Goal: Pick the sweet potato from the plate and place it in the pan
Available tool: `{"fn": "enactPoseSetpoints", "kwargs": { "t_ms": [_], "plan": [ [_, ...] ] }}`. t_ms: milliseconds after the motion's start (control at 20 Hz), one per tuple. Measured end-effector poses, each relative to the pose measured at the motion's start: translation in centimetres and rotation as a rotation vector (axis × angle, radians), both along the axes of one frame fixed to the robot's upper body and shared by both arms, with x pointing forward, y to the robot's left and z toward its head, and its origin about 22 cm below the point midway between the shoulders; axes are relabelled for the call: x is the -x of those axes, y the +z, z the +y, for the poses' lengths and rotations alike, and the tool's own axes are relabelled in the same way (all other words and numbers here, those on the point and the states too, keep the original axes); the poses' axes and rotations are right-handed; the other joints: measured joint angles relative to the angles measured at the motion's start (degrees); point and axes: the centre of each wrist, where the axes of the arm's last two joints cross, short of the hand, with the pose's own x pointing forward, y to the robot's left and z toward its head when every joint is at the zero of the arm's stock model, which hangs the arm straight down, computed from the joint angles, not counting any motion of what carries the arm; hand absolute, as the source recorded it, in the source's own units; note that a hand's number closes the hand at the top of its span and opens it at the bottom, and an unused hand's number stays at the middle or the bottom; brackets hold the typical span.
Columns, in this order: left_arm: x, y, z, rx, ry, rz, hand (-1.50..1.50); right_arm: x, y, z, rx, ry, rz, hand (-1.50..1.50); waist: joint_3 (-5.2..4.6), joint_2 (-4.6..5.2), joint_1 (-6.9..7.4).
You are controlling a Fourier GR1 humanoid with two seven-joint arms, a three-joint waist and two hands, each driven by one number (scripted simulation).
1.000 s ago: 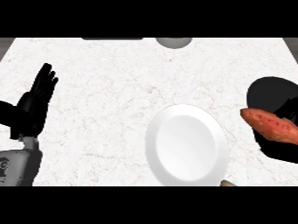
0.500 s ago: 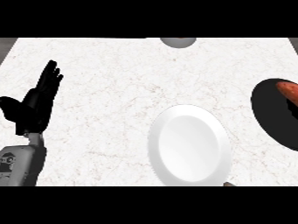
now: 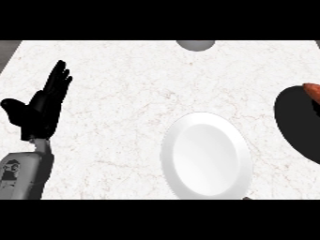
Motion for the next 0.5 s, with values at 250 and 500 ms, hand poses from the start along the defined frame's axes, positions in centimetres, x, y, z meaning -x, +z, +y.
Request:
{"fn": "enactPoseSetpoints", "kwargs": {
  "t_ms": [250, 500],
  "plan": [
    [0.0, -0.3, -0.1, -0.004, -0.002, -0.009, 0.0, -0.3, -2.2, -0.3, -0.178, 0.038, 0.138, -1.5, 0.03, 0.25, 0.5],
    [0.4, -0.4, 0.0, 0.003, -0.008, -0.012, 0.0, 0.6, -3.9, -1.1, -0.299, 0.11, 0.206, -1.5, 0.1, 0.33, 0.75]
  ]
}}
